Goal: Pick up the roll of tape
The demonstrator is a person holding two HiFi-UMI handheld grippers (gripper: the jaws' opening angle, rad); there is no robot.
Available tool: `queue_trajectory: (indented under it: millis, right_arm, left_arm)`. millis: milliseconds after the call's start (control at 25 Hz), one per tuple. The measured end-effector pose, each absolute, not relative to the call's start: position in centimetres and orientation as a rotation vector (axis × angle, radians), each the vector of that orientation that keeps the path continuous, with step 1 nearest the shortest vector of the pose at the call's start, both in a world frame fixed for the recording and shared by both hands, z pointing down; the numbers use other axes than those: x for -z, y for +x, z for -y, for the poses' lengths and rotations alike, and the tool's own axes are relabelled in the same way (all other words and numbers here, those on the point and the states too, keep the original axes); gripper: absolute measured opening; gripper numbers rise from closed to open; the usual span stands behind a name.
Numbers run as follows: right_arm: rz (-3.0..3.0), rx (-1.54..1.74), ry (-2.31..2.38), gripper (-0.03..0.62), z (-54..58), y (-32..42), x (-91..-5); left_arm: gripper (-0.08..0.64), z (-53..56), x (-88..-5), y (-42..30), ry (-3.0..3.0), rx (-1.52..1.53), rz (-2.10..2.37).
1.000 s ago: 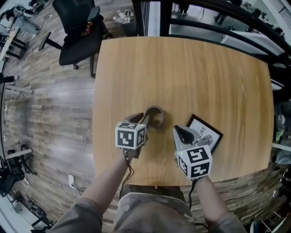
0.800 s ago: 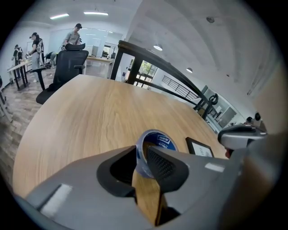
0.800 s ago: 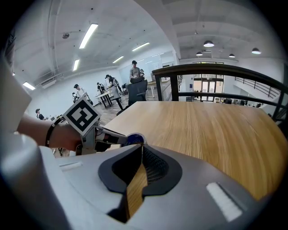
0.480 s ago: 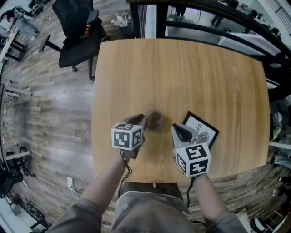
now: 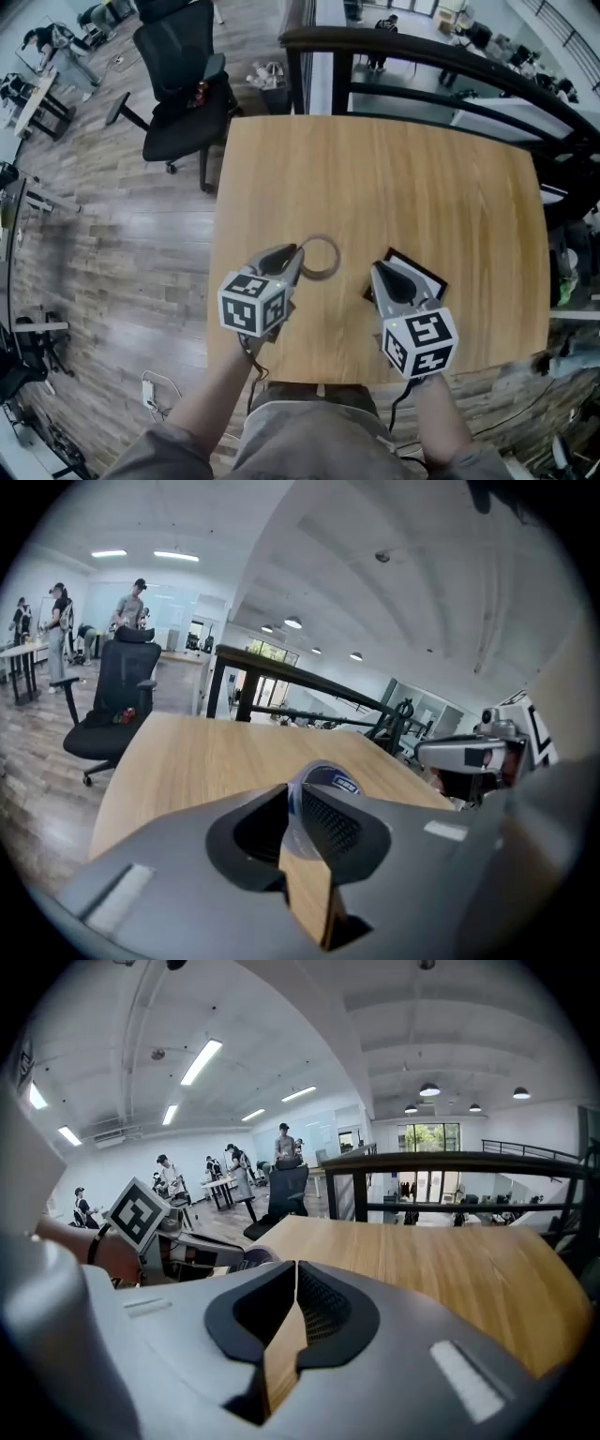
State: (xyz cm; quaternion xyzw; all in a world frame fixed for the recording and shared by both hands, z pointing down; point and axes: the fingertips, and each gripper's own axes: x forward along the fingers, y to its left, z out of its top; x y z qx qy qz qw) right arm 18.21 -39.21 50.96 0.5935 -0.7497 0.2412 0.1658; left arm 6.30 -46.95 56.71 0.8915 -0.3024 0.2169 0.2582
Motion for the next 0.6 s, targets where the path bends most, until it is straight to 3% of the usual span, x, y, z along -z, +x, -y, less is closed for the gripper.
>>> queue_trajectory:
  millis: [600]
  right_arm:
    - [2.294, -0.250, 1.882, 0.017, 36.0, 17.9, -33.4]
  left_arm:
    - [0.041, 44.1, -37.0, 2.7, 2.721, -0.260, 0.900]
